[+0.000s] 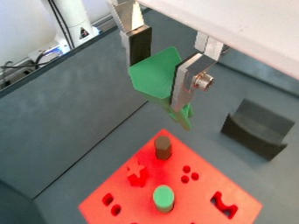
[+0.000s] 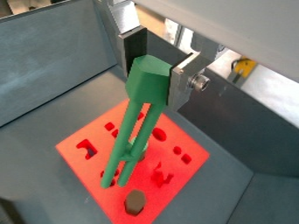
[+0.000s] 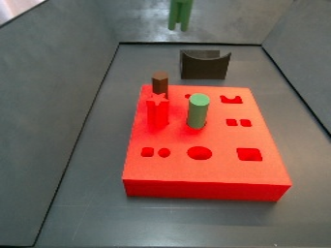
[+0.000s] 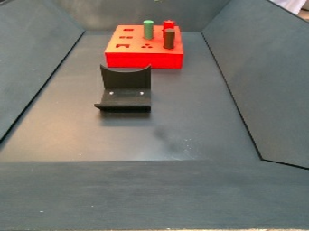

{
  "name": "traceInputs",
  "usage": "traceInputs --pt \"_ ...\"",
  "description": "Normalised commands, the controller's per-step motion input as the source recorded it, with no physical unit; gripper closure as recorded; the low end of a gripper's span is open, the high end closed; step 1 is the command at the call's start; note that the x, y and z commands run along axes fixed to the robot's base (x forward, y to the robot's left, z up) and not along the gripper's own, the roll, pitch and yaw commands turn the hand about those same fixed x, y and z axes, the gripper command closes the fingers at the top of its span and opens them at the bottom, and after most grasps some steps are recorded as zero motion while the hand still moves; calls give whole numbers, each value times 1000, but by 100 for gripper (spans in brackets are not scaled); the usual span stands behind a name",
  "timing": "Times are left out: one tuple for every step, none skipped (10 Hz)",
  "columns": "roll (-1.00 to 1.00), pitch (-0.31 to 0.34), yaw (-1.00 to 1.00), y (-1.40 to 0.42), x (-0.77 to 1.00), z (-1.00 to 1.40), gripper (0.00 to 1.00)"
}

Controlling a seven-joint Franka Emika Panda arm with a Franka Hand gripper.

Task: Pick up the 3 prong object. Move up. Place the 3 prong object on the fixture. Regrasp the 3 prong object. Move to above the board. Insert the 3 prong object.
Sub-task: Insert the 3 prong object.

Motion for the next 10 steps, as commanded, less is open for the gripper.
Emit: traceInputs --pt "-446 296 0 134 603 0 100" --pt "-383 100 114 109 674 -169 100" --pt "-337 4 314 134 531 -320 100" --pt "-279 -6 554 17 383 -417 100" --pt "-231 -81 697 0 280 -474 100" --pt "-166 -207 854 0 123 -483 100" --pt "-139 -249 957 0 0 -417 100" --pt "-134 -244 963 0 0 -411 100" --pt "-133 -251 960 0 0 -409 100" --pt "-117 -274 937 0 0 -411 100"
